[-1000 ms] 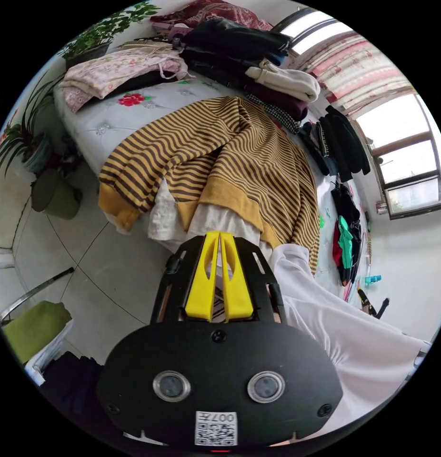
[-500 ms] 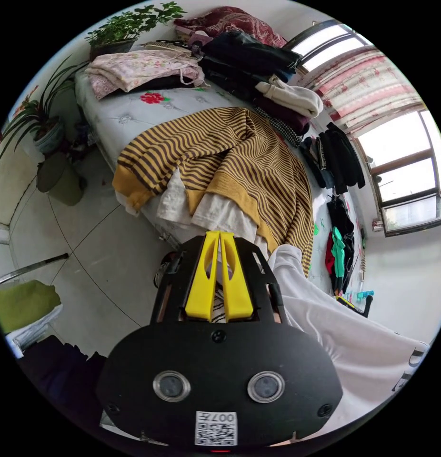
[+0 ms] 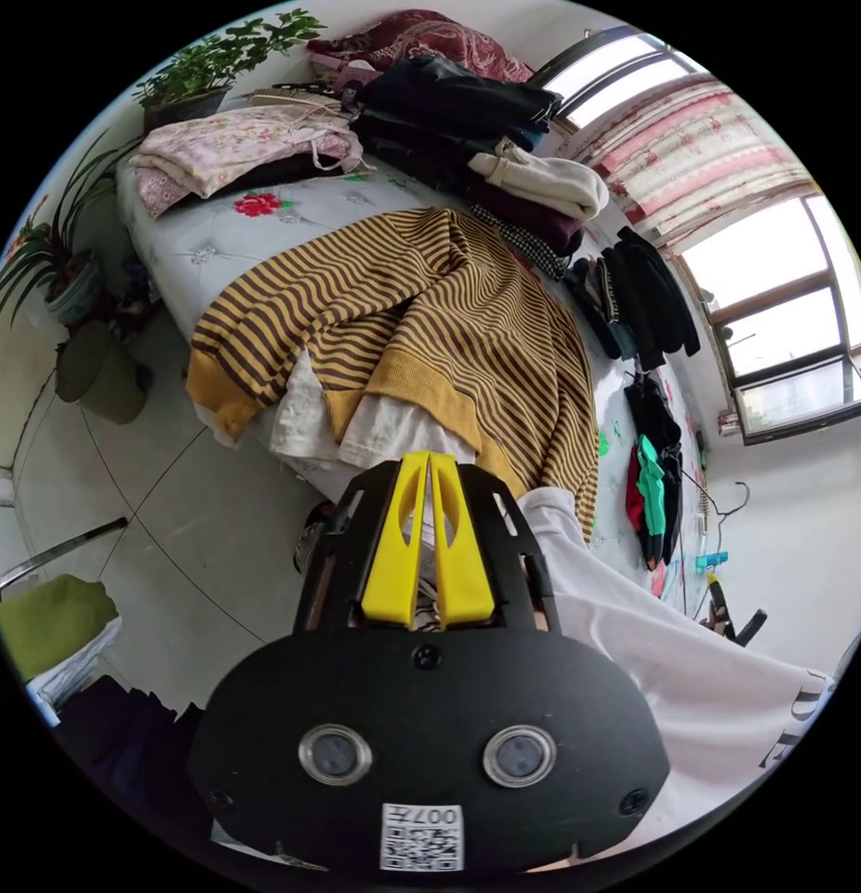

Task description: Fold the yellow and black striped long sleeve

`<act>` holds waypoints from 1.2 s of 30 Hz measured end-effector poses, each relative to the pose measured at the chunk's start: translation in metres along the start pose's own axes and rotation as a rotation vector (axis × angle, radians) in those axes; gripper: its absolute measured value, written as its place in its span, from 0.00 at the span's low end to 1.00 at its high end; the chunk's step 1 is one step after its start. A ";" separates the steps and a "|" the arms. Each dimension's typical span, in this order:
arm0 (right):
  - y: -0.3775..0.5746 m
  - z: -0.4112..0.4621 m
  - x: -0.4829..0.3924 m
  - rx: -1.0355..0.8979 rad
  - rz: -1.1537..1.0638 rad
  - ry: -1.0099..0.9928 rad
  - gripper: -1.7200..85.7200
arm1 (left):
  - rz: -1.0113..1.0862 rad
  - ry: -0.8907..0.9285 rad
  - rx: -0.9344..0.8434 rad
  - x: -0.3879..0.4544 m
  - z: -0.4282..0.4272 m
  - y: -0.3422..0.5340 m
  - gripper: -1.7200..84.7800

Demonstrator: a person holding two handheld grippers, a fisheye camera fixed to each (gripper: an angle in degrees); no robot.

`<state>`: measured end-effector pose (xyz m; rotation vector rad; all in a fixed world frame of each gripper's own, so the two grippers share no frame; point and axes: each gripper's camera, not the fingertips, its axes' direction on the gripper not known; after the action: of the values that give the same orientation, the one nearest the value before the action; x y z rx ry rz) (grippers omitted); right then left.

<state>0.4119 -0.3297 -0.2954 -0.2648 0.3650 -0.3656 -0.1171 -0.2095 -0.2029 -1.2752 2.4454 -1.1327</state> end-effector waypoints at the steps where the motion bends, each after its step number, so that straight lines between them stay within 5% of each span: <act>1: -0.001 -0.017 0.005 0.046 0.029 0.123 0.02 | -0.004 0.004 0.002 -0.003 -0.001 0.001 0.01; 5: -0.009 -0.043 0.029 0.053 0.116 0.520 0.03 | -0.024 -0.002 0.014 -0.018 -0.005 0.005 0.01; 8: -0.011 -0.028 0.060 -0.106 0.231 0.568 0.04 | -0.052 0.007 0.034 -0.033 -0.007 0.007 0.02; 12: -0.004 -0.025 0.035 -0.067 0.257 0.534 0.05 | -0.081 0.012 0.091 -0.052 -0.013 0.005 0.07; 15: -0.003 0.003 -0.008 -0.058 0.218 0.328 0.06 | -0.069 -0.041 0.088 -0.062 -0.011 -0.009 0.10; 23: -0.022 0.155 -0.153 -0.389 0.054 -0.035 0.07 | 0.080 -0.175 -0.007 -0.052 0.031 -0.087 0.14; 30: -0.042 0.225 -0.222 -0.600 -0.015 -0.024 0.06 | 0.274 -0.325 -0.169 -0.025 0.085 -0.137 0.10; 36: -0.066 0.227 -0.246 -0.684 -0.072 0.104 0.02 | 0.381 -0.186 -0.272 -0.037 0.078 -0.180 0.07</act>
<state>0.2669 -0.2511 0.0028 -0.9320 0.5781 -0.3163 0.0557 -0.2877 -0.1409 -0.8664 2.6060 -0.5764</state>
